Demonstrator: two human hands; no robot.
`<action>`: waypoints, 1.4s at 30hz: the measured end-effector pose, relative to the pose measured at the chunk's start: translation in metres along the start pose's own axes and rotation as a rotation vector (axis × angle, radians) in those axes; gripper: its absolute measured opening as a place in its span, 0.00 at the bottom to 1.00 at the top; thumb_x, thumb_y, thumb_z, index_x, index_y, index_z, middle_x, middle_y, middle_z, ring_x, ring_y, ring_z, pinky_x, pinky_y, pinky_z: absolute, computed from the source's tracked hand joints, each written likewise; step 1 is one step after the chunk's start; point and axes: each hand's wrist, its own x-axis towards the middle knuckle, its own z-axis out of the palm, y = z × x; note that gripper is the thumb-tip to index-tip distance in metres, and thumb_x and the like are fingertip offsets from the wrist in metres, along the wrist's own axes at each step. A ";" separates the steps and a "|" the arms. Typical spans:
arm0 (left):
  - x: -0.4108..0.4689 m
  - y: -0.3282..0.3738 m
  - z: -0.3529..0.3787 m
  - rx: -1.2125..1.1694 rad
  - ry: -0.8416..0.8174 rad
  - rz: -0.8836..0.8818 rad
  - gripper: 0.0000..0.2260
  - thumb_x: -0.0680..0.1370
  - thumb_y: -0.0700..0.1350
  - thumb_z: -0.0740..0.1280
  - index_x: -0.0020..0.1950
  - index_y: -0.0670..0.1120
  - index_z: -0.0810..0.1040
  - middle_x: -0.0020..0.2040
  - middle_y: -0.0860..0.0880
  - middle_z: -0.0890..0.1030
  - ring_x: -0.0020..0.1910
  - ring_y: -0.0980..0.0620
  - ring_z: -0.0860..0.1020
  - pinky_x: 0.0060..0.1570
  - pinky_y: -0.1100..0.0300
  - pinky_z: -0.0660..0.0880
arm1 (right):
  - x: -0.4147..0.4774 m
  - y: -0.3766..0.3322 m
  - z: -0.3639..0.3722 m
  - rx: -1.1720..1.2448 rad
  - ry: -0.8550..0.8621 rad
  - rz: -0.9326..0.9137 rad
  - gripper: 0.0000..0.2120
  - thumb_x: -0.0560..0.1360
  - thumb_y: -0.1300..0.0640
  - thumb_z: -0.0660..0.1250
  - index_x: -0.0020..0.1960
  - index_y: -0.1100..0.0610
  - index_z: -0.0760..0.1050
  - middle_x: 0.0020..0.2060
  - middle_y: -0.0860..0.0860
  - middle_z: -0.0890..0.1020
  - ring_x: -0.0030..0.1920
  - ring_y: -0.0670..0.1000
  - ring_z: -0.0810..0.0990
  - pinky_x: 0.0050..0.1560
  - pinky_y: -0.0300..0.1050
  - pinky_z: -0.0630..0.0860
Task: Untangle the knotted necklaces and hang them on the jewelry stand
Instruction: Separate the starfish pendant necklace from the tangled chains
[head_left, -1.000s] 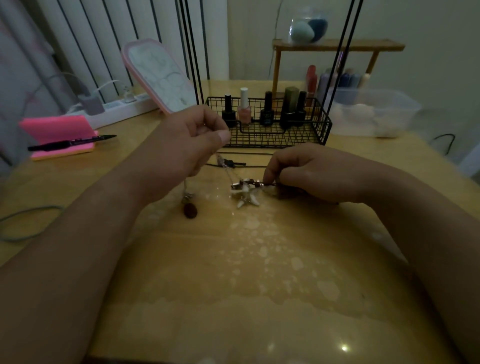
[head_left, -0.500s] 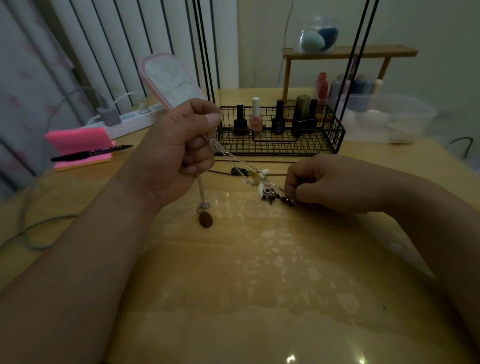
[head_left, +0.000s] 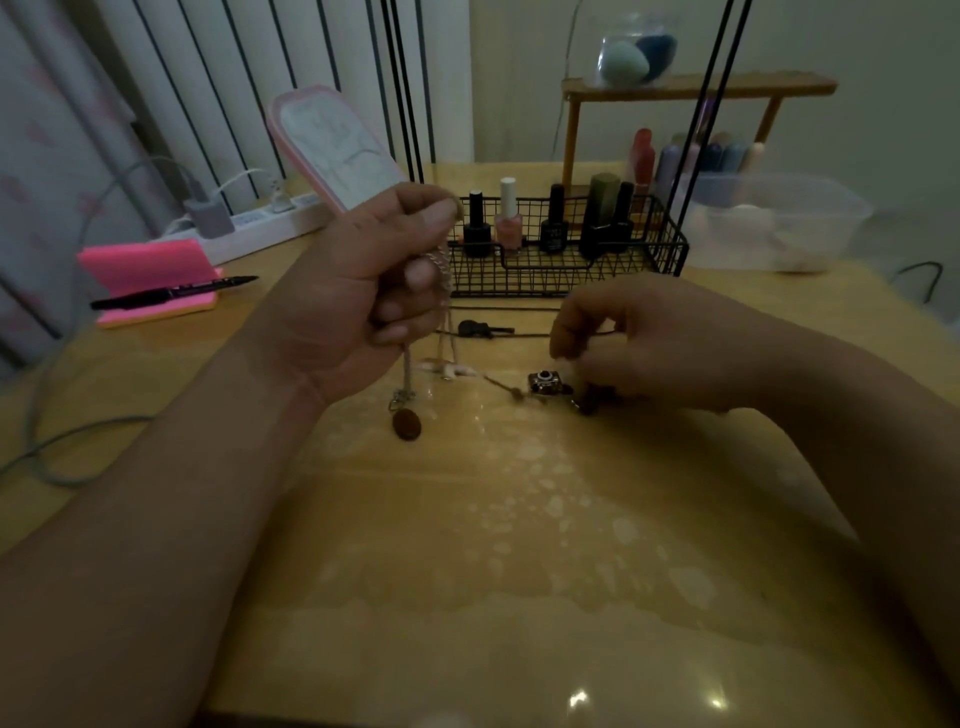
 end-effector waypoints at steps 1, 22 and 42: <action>0.000 -0.002 0.004 0.021 -0.021 -0.008 0.02 0.83 0.43 0.64 0.54 0.47 0.75 0.30 0.53 0.73 0.23 0.58 0.61 0.21 0.64 0.57 | 0.000 -0.002 0.002 0.040 0.050 -0.031 0.09 0.79 0.55 0.69 0.54 0.41 0.78 0.52 0.36 0.78 0.49 0.32 0.76 0.41 0.28 0.72; 0.003 0.001 -0.027 -0.413 0.262 0.059 0.18 0.84 0.45 0.61 0.34 0.50 0.74 0.27 0.53 0.64 0.25 0.56 0.57 0.24 0.64 0.57 | 0.001 -0.001 0.003 0.753 -0.131 0.038 0.15 0.86 0.52 0.58 0.60 0.56 0.81 0.42 0.53 0.85 0.34 0.51 0.76 0.32 0.44 0.70; 0.006 -0.004 -0.029 -0.365 0.235 0.078 0.15 0.84 0.45 0.63 0.37 0.50 0.73 0.25 0.52 0.61 0.23 0.56 0.56 0.23 0.63 0.54 | -0.008 0.009 -0.018 0.504 -0.332 -0.117 0.12 0.78 0.51 0.67 0.57 0.50 0.86 0.29 0.54 0.68 0.28 0.52 0.62 0.29 0.43 0.63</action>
